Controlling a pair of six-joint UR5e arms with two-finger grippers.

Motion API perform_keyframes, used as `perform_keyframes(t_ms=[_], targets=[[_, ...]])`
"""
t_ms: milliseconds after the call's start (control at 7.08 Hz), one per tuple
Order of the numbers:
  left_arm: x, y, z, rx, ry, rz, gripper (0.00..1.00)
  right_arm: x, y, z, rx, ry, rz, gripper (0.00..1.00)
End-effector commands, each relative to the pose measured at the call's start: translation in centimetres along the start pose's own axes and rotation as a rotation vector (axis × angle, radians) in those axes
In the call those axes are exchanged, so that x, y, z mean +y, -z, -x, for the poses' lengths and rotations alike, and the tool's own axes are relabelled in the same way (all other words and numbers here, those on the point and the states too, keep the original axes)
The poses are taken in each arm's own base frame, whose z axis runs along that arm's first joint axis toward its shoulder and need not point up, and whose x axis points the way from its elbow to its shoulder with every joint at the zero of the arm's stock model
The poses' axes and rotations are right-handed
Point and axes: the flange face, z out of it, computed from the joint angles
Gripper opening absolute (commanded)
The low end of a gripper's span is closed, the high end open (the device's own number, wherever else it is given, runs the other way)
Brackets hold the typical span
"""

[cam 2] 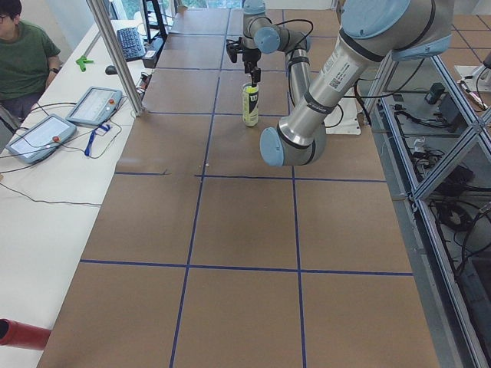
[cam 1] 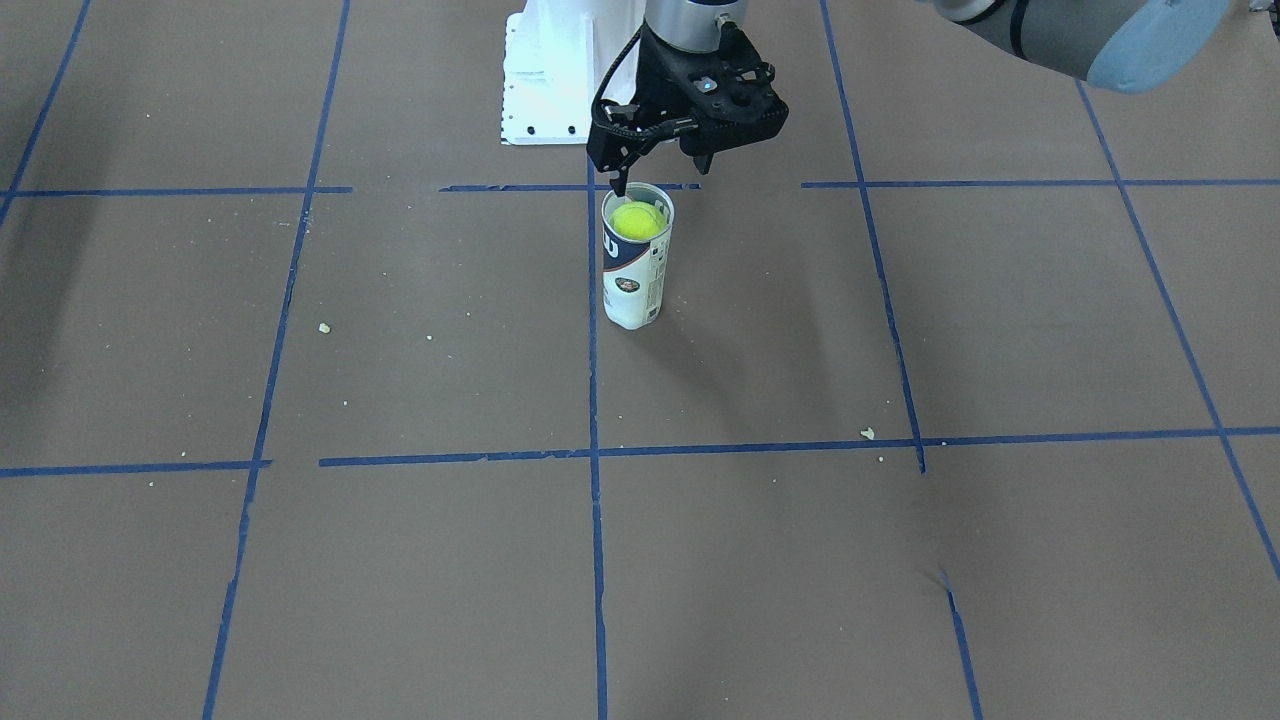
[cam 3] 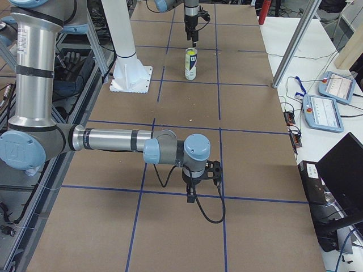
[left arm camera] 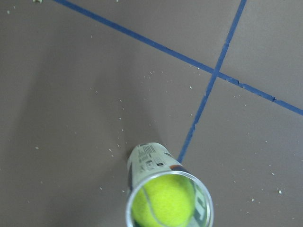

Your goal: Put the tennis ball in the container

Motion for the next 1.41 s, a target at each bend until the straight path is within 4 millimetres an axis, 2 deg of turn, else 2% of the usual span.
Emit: perform_keyframes(t_ms=[0,141,282,424,706,1129,1271], targets=[[-6.5,0.5,6.0,-0.015,-0.207,-0.074,1.0,0.0,0.0,0.0,0.0,0.0,0.0,1.0],[-11.1,1.1,10.2,-0.015,-0.283,-0.129,1.0,0.0,0.0,0.0,0.0,0.0,0.0,1.0],[-15.6,0.8,15.8,-0.035,-0.356,-0.123,1.0,-0.1,0.0,0.0,0.0,0.001,-0.001,1.0],[-19.9,1.6,19.7,-0.056,-0.409,-0.118,1.0,0.0,0.0,0.0,0.0,0.0,0.0,1.0],[-22.7,4.0,21.8,-0.03,-0.388,-0.112,1.0,0.0,0.0,0.0,0.0,0.0,0.0,1.0],[-22.9,3.3,22.3,-0.013,-0.392,-0.085,1.0,0.0,0.0,0.0,0.0,0.0,0.0,1.0],[-24.5,1.4,23.1,-0.016,-0.385,-0.083,1.0,0.0,0.0,0.0,0.0,0.0,0.0,1.0]])
